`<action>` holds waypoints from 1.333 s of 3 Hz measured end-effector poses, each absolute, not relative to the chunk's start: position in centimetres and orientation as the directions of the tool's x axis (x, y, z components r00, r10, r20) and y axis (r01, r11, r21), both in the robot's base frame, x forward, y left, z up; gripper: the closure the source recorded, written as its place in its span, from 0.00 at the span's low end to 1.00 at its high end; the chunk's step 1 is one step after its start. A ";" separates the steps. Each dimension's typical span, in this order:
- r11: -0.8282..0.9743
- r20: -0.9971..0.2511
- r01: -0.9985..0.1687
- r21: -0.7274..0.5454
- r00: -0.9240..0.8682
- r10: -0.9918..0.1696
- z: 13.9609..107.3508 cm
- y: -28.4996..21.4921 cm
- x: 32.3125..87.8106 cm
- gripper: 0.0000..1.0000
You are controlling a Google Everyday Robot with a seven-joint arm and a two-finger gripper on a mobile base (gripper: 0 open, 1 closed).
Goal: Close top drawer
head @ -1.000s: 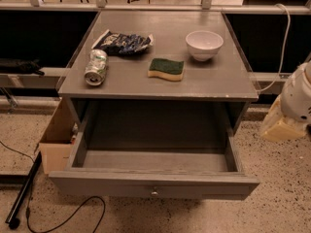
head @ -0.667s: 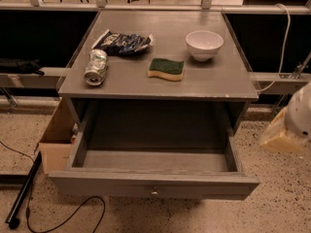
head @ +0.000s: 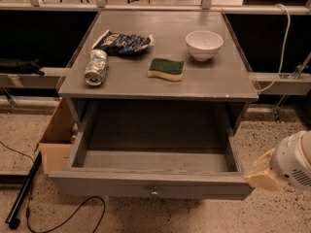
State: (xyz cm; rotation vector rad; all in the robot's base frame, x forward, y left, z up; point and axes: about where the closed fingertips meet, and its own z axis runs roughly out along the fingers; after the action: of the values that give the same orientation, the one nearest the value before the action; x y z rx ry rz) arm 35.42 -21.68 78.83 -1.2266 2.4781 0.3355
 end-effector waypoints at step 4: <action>0.562 -0.362 -0.819 0.121 -0.563 -0.743 71.8 -17.5 33.8 1.00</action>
Offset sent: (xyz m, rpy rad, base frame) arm -0.0337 0.0306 -0.0592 0.0374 0.0717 0.0303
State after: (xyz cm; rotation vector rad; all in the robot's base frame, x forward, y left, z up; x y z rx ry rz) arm 33.79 -17.51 71.84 -1.2943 2.5275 0.4024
